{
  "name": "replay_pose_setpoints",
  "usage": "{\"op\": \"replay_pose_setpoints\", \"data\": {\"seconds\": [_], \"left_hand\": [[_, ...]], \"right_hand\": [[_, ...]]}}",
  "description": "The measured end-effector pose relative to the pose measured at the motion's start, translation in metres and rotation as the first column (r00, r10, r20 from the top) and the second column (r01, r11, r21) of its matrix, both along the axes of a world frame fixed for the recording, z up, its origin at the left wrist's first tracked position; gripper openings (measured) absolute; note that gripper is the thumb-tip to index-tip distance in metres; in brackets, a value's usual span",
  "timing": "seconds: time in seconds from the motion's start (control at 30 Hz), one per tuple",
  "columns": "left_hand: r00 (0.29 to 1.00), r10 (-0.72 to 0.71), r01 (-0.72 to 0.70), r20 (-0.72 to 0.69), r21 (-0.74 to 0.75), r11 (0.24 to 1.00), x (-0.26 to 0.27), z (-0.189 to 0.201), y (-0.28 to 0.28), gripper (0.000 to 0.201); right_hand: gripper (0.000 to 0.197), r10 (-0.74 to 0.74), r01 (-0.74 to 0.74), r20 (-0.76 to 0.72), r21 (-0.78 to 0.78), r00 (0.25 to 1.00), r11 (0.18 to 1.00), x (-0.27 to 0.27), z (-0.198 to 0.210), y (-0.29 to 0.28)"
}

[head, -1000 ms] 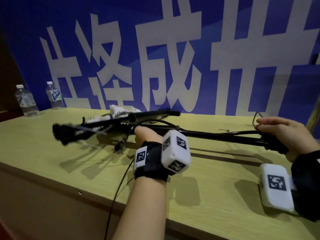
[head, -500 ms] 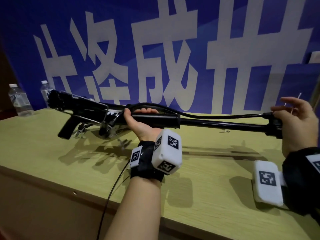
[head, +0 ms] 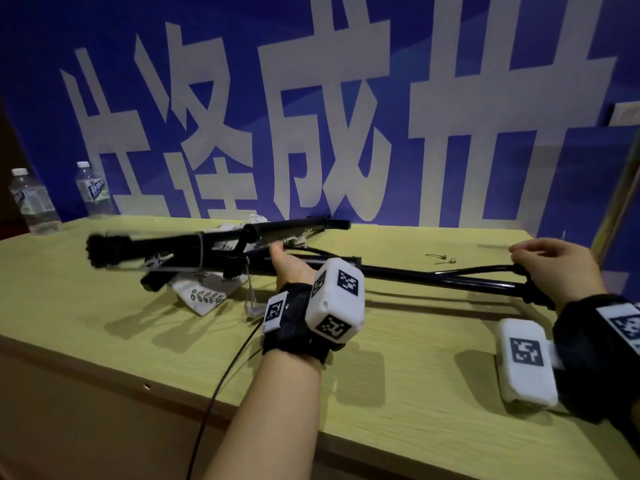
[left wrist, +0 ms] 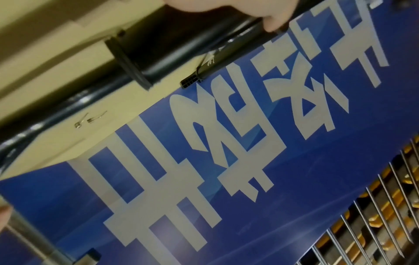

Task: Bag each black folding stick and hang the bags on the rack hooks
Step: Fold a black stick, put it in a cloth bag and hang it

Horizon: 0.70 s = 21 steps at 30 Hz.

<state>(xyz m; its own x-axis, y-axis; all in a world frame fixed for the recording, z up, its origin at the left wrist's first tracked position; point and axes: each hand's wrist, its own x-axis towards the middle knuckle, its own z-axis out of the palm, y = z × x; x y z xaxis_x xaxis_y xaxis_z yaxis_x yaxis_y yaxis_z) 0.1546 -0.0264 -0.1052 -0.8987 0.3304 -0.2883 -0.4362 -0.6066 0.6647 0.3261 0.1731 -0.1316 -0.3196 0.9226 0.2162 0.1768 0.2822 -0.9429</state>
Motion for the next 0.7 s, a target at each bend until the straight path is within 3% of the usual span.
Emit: {"op": "replay_pose_setpoints", "data": {"seconds": [0.17, 0.27, 0.4, 0.5, 0.63, 0.7], "left_hand": [[0.998, -0.067, 0.066, -0.002, -0.157, 0.985, -0.004, -0.006, 0.007, 0.050], [0.994, -0.082, 0.090, 0.068, -0.138, 0.986, 0.000, -0.006, 0.014, 0.058], [0.996, -0.086, 0.091, 0.040, -0.163, 0.982, 0.012, -0.008, 0.020, 0.052], [0.996, -0.074, 0.061, -0.045, -0.238, 0.969, 0.019, 0.004, 0.025, 0.047], [0.955, -0.079, -0.047, -0.287, -0.407, 0.912, 0.011, 0.033, 0.026, 0.011], [0.902, -0.158, -0.095, -0.403, -0.540, 0.836, -0.009, 0.049, 0.017, 0.023]], "right_hand": [[0.023, -0.057, 0.056, 0.064, 0.007, 0.996, 0.998, -0.003, -0.005, 0.006], [0.016, -0.079, 0.082, 0.109, -0.022, 0.991, 0.996, -0.003, -0.006, 0.007], [0.037, -0.085, 0.098, 0.165, -0.068, 0.983, 0.993, -0.002, -0.006, 0.009], [0.046, -0.133, 0.152, 0.214, -0.074, 0.968, 0.986, -0.002, -0.007, 0.014], [0.045, -0.229, 0.264, 0.278, -0.095, 0.933, 0.960, 0.002, -0.004, 0.014], [0.043, -0.254, 0.288, 0.273, -0.093, 0.928, 0.953, 0.003, -0.003, 0.013]]}}
